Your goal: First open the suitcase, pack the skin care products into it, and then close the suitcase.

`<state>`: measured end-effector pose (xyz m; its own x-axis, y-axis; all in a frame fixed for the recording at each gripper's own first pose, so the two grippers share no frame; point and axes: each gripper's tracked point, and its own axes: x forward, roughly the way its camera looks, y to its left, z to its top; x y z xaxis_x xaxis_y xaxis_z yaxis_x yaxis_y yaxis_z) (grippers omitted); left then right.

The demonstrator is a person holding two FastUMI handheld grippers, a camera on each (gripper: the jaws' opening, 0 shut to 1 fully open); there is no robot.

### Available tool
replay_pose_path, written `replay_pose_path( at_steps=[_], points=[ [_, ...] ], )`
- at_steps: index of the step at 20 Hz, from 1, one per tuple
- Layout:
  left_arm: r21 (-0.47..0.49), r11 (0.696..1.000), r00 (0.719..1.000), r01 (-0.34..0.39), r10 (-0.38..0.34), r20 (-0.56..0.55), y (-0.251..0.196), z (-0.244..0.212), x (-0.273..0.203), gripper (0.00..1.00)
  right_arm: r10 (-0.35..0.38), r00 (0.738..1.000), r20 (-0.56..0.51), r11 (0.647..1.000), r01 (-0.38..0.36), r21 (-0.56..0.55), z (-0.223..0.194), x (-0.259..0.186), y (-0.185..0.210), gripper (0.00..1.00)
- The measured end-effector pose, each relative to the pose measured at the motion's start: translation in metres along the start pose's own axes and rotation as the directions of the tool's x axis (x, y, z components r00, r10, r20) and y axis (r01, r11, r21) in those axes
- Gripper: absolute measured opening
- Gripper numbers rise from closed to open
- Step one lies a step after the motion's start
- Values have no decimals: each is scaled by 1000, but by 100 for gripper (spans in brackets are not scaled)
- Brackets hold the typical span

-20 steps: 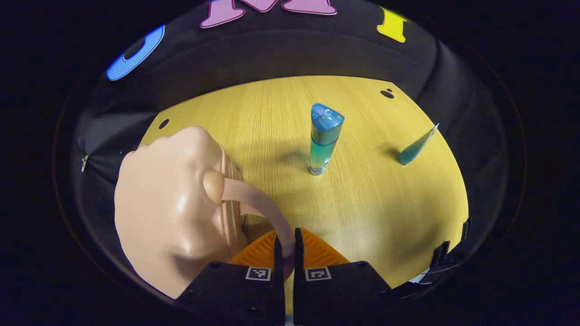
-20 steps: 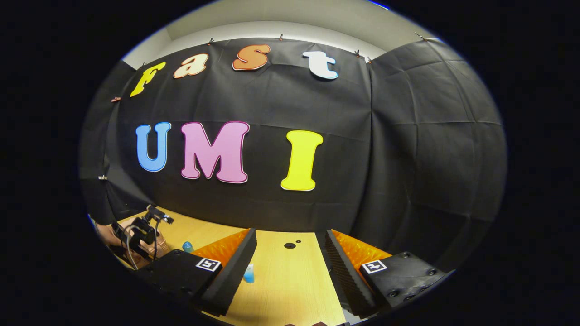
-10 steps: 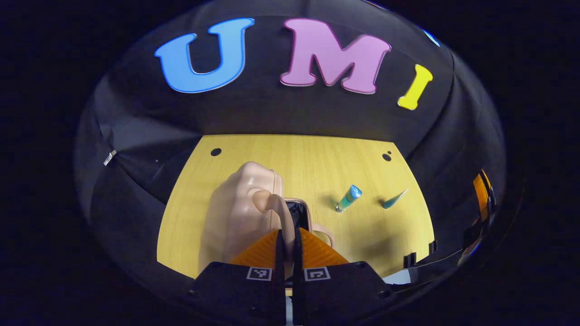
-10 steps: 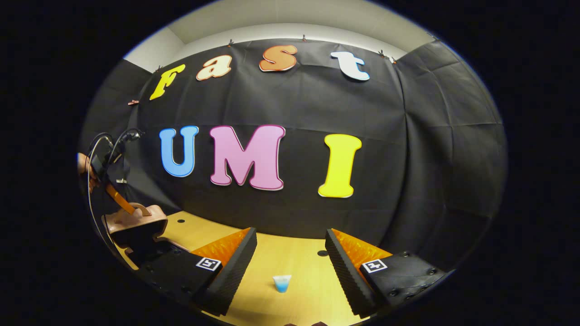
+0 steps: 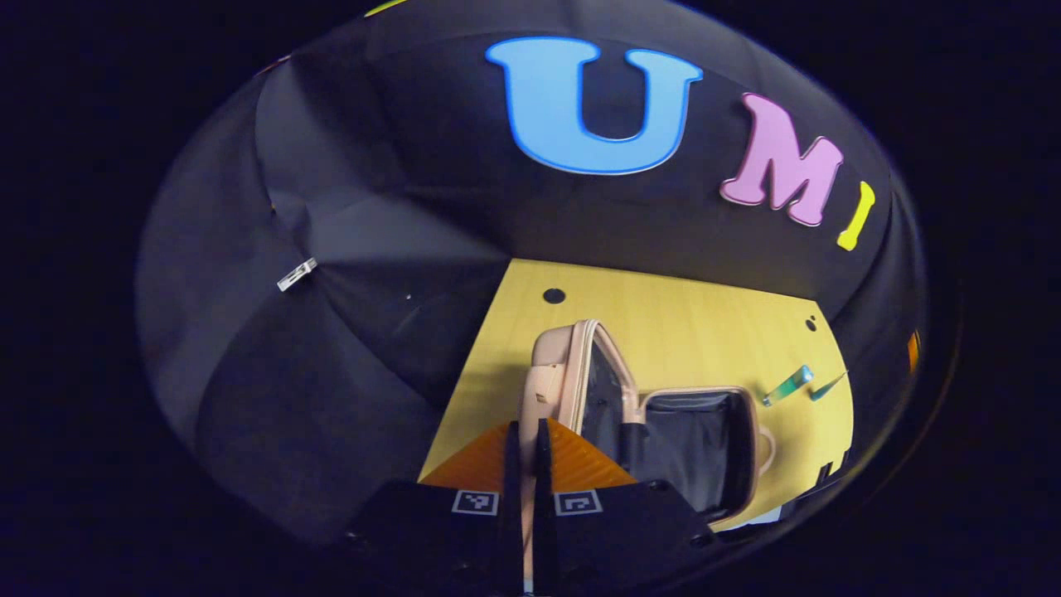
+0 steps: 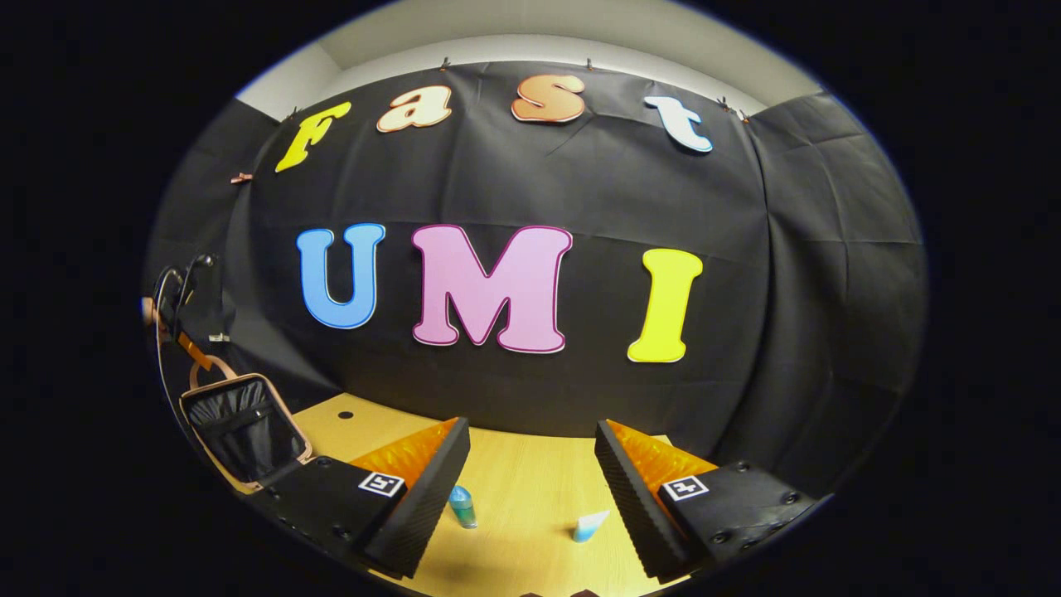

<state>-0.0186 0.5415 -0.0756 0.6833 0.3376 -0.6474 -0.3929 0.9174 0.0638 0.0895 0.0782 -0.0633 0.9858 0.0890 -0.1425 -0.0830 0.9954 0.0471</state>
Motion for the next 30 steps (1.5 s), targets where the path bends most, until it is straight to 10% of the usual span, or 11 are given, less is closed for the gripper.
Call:
replay_pose_path(
  at_steps=[6,14,19,24,30],
  points=[
    [-68,997,987,23,-33,-159,75,-78,141,10,-45,990,-132,998,51,42,-23,14,36,96],
    [-87,996,977,-36,17,-211,95,-114,179,20,-84,976,-199,991,104,88,-41,22,50,96],
    [44,999,999,-29,28,27,75,-68,138,88,-126,977,-174,985,144,95,-41,16,36,96],
    [131,990,961,46,-79,265,-5,-11,62,98,-141,982,-129,988,147,38,-32,6,27,96],
    [266,893,818,364,-443,366,-216,8,-28,98,-151,984,-91,988,152,2,-30,-6,15,96]
  ],
)
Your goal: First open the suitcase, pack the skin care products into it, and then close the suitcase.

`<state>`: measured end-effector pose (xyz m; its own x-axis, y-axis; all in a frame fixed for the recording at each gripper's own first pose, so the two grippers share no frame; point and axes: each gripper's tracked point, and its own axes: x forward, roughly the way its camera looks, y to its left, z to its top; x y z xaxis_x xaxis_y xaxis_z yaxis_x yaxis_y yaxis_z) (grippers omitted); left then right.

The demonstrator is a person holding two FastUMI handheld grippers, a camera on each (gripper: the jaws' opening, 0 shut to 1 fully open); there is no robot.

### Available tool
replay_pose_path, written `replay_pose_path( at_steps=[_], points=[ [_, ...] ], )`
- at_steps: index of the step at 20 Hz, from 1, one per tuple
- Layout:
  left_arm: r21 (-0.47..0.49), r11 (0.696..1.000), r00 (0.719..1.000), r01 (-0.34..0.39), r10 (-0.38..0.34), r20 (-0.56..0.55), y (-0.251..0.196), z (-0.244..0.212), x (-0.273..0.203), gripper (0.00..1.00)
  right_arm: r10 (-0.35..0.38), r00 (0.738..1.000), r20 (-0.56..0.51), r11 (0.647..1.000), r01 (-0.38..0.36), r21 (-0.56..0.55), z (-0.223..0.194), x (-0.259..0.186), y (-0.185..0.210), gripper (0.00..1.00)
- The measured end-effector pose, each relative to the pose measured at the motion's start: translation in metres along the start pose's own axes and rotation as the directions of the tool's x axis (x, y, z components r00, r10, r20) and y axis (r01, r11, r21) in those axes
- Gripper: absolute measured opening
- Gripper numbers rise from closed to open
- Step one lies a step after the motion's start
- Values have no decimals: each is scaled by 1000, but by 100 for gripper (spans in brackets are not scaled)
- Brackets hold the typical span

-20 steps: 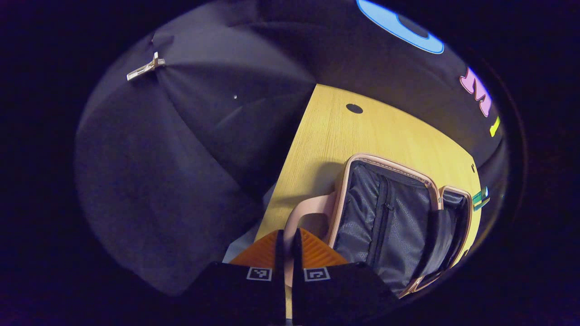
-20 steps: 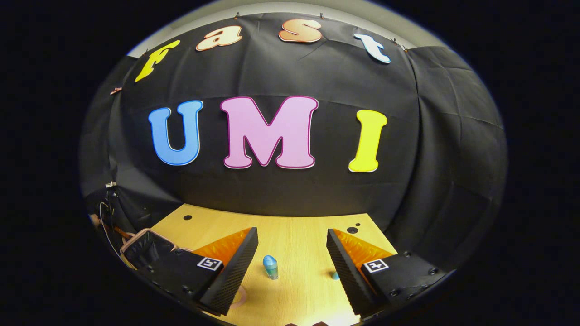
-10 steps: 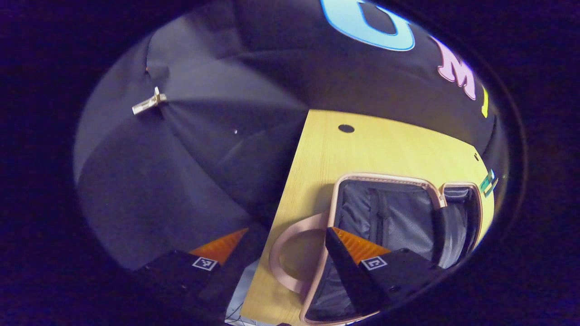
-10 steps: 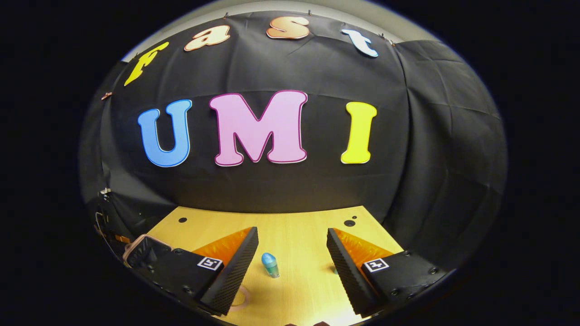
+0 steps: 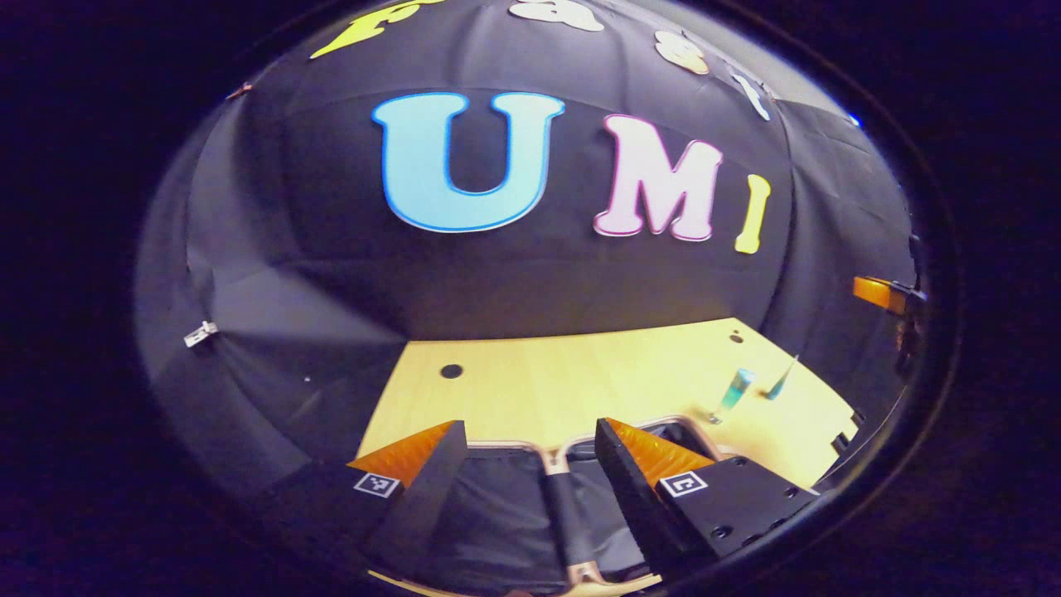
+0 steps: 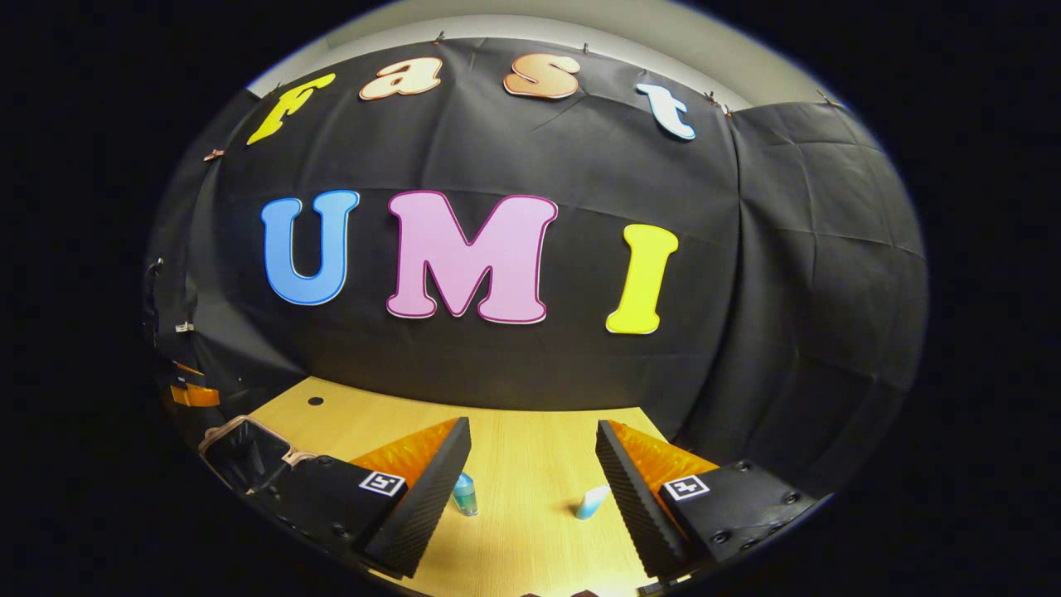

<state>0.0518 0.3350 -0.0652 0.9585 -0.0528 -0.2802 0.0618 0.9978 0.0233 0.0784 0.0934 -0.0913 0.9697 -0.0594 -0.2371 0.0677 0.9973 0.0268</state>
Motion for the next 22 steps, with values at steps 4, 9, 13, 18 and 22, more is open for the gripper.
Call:
replay_pose_path(
  at_steps=[4,9,13,18,22],
  points=[
    [-36,972,973,231,-231,9,-141,0,29,98,3,1000,-13,1000,-3,-22,-17,3,-11,96],
    [-27,944,944,328,-329,-33,-244,-28,85,97,2,1000,-26,998,-4,-57,-40,17,-36,96],
    [14,944,939,328,-325,-113,-285,-55,130,97,43,997,-68,997,-46,-55,-70,39,-43,96],
    [13,961,941,275,-266,-207,-308,-91,192,97,53,990,-129,997,-61,-55,-108,70,-64,97],
    [13,978,945,206,-195,-263,-311,-119,242,97,64,977,-202,997,-74,-39,-144,89,-82,96]
  ],
)
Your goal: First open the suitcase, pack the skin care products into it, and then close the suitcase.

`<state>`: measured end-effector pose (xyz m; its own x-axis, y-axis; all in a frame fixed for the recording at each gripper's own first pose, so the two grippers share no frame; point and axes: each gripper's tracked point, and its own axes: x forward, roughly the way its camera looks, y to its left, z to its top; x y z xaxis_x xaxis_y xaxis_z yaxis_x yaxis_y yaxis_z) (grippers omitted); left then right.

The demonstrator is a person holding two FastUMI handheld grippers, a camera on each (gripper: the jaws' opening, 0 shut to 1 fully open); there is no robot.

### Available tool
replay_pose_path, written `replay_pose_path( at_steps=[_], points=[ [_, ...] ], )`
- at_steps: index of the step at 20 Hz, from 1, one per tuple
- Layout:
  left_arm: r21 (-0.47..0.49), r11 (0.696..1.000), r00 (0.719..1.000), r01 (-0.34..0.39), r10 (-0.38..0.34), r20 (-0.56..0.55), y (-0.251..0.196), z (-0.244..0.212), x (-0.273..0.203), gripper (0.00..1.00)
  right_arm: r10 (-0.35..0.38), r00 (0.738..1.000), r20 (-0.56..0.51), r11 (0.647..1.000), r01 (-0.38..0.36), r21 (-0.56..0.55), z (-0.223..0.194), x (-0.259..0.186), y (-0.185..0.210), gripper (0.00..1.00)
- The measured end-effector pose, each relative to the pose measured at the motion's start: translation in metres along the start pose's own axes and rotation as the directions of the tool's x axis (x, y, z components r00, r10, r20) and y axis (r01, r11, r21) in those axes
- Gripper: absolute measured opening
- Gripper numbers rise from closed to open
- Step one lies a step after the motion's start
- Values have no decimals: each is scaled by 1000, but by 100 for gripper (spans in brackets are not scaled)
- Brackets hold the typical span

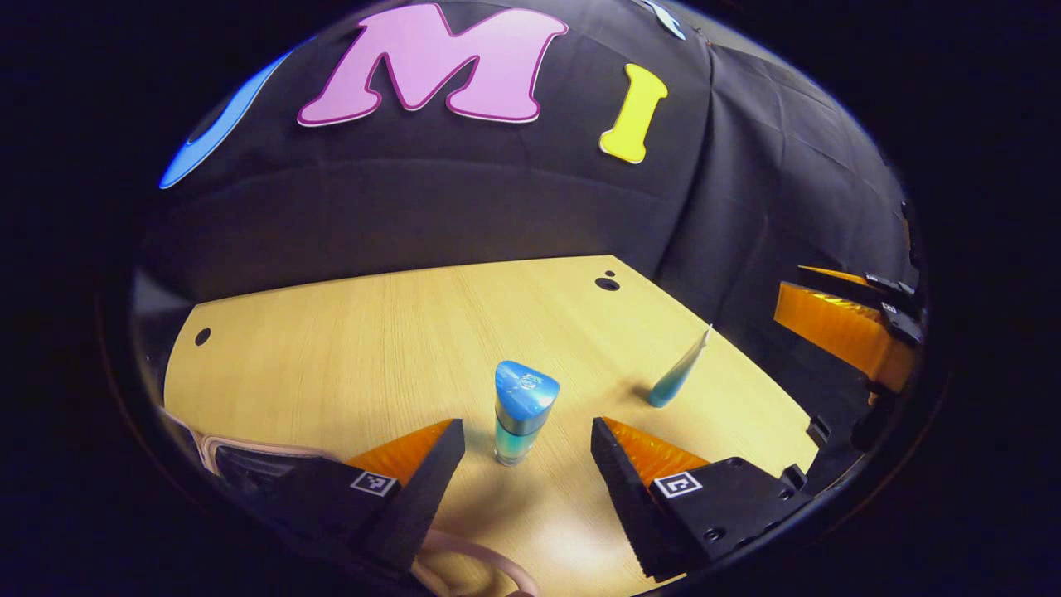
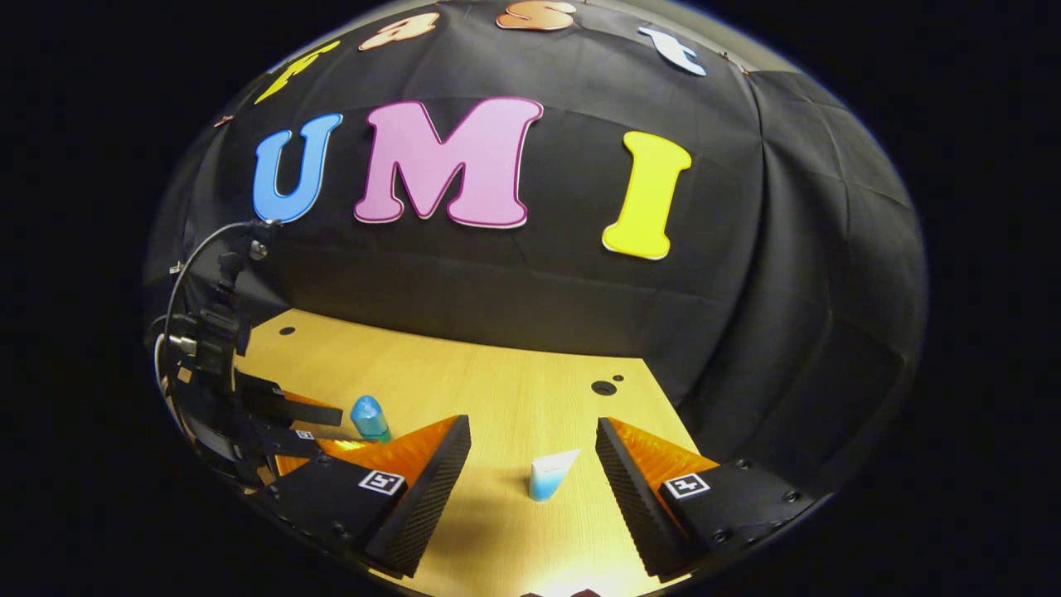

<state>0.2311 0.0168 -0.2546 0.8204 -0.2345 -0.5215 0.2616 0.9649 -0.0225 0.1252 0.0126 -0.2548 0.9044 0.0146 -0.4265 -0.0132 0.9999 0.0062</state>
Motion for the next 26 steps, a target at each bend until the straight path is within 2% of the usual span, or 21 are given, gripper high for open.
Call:
replay_pose_path(
  at_steps=[5,8,10,11,15,16,17,18,20,21,23,24,26],
  points=[
    [17,997,996,-70,71,-52,11,-14,45,96,18,996,-93,999,-15,36,-43,31,-14,97],
    [44,995,995,-92,94,-46,7,-10,55,48,33,987,-155,998,-25,54,-75,52,-18,97],
    [77,992,994,-99,103,-47,9,-12,57,51,41,980,-197,998,-29,64,-97,68,-19,97],
    [79,992,993,-101,105,-48,8,-12,58,47,43,974,-224,997,-30,64,-107,75,-21,97],
    [75,991,992,-110,114,-50,6,-10,62,46,66,954,-293,995,-41,90,-138,104,-20,98],
    [75,991,992,-113,118,-54,6,-10,62,43,75,948,-308,993,-45,105,-146,111,-18,97],
    [73,990,991,-119,123,-53,7,-10,64,46,89,939,-331,991,-50,124,-157,118,-15,98],
    [69,990,990,-123,127,-56,6,-10,65,47,108,920,-376,988,-57,145,-169,114,-10,84],
    [75,989,988,-127,132,-75,6,-11,64,46,95,926,-366,986,-37,161,-164,122,-13,56],
    [77,989,986,-123,131,-105,6,-11,63,45,117,923,-367,981,-50,185,-161,117,-8,42],
    [54,995,983,-85,92,-156,2,-11,54,47,140,927,-348,980,-79,183,-149,108,-2,40],
    [22,998,985,-56,59,-164,-2,-6,51,42,155,928,-338,979,-99,179,-139,99,2,40],
    [-17,1000,984,-5,2,-179,-4,0,13,42,201,932,-301,968,-142,207,-114,71,14,40]
  ],
)
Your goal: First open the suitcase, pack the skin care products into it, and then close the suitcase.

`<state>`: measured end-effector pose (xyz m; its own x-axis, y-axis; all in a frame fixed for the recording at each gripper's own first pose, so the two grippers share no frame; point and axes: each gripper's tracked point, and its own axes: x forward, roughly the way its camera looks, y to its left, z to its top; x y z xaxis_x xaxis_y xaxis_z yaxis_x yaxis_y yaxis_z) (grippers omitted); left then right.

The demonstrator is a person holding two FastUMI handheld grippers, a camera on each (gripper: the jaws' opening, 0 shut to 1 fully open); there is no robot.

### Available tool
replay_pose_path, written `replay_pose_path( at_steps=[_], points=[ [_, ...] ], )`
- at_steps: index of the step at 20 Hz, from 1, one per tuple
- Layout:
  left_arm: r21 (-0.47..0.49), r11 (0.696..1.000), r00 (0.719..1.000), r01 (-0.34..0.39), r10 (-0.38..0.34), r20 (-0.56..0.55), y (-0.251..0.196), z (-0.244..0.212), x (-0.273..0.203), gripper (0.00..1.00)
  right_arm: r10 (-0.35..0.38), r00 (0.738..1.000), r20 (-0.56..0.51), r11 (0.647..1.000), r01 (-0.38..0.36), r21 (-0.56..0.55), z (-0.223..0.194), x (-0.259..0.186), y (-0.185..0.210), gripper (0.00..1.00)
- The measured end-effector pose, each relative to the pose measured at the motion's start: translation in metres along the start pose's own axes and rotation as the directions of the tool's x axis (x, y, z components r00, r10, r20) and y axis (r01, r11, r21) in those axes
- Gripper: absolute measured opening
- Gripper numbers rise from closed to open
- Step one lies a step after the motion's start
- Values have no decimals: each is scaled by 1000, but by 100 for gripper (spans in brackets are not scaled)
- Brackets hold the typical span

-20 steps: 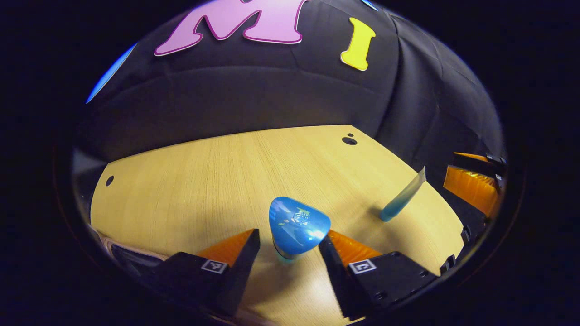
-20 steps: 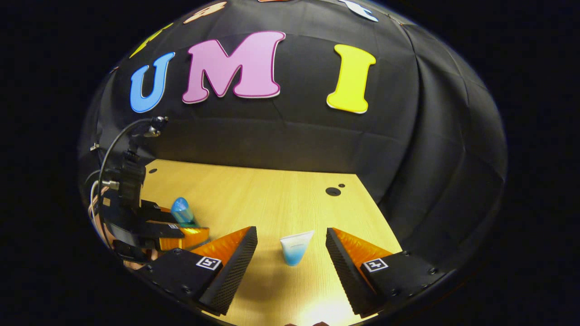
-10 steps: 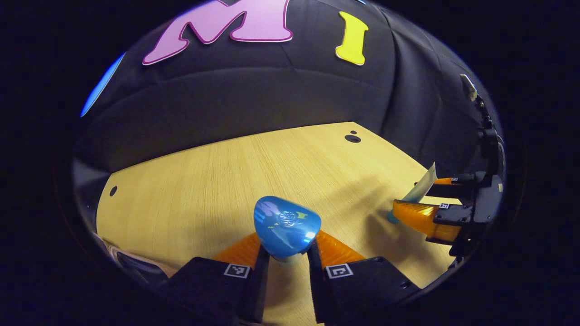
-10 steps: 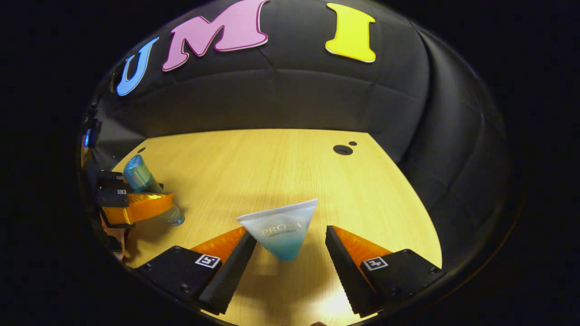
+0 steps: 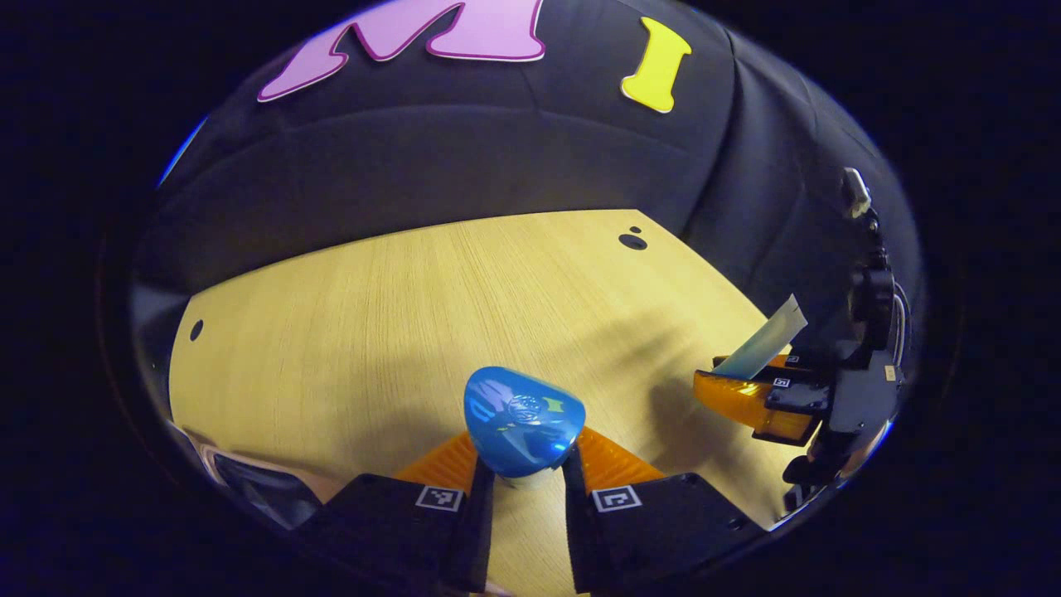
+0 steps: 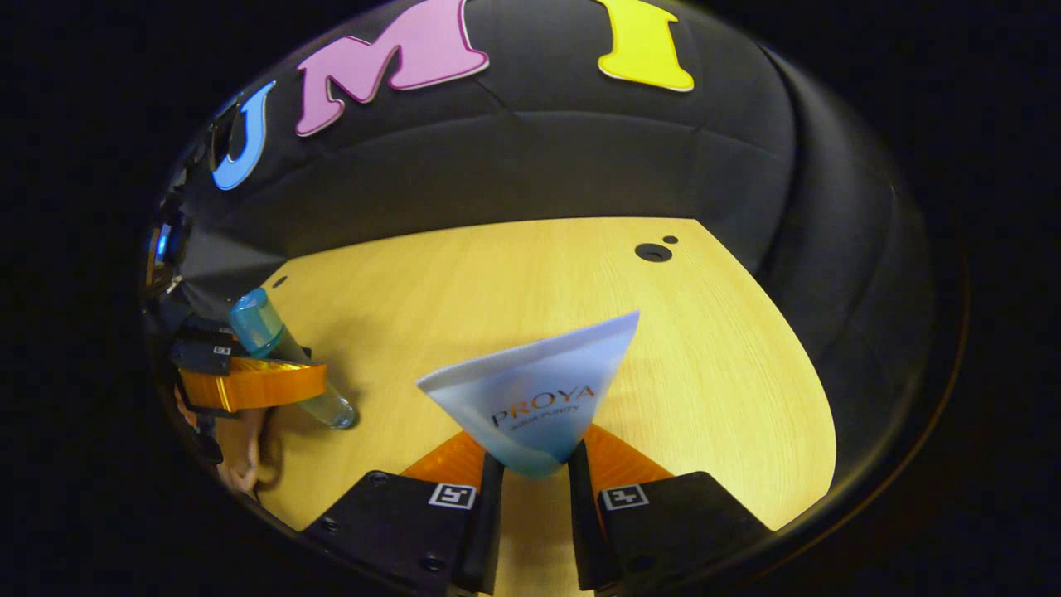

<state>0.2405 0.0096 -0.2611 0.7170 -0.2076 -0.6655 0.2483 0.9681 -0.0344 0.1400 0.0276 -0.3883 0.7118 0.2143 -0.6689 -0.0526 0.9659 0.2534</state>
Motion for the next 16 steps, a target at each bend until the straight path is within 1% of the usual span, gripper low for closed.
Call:
replay_pose_path(
  at_steps=[1,3,4,5,7,8,9,10,11,12,13,14,15,16],
  points=[
    [-5,1000,1000,15,-15,-6,4,-2,-24,42,25,1000,16,1000,-25,-3,6,-15,12,40],
    [14,999,998,35,-35,-44,25,-15,-85,42,87,996,36,996,-87,2,15,-49,48,40],
    [34,999,995,37,-34,-89,44,-30,-125,42,124,991,47,992,-124,-10,16,-65,70,40],
    [43,999,991,27,-21,-132,61,-43,-150,46,146,988,56,989,-144,-25,16,-75,86,40],
    [44,999,974,-6,16,-228,98,-74,-190,46,191,980,60,981,-188,-43,13,-89,118,39],
    [38,999,959,-18,28,-283,115,-96,-204,42,215,975,62,976,-213,-41,11,-95,136,39],
    [26,999,932,-30,38,-361,129,-120,-212,42,239,969,63,971,-237,-41,8,-99,154,40],
    [19,999,890,-32,38,-454,142,-147,-220,42,258,964,63,966,-255,-49,6,-103,170,39],
    [17,999,860,-36,40,-508,148,-164,-217,42,270,961,57,962,-266,-59,0,-106,182,39],
    [10,999,823,-39,38,-567,146,-185,-210,42,285,957,48,957,-282,-63,-5,-110,196,39],
    [0,998,800,-57,46,-598,142,-192,-202,42,298,954,45,954,-295,-60,-7,-114,207,39],
    [-13,997,784,-74,50,-619,142,-196,-194,42,310,950,44,950,-307,-59,-9,-123,218,39],
    [-25,996,773,-81,47,-632,146,-203,-182,42,312,949,40,949,-309,-62,-11,-128,225,39],
    [-27,995,766,-99,58,-640,150,-210,-175,42,312,949,30,948,-310,-69,-16,-131,229,39]
  ],
)
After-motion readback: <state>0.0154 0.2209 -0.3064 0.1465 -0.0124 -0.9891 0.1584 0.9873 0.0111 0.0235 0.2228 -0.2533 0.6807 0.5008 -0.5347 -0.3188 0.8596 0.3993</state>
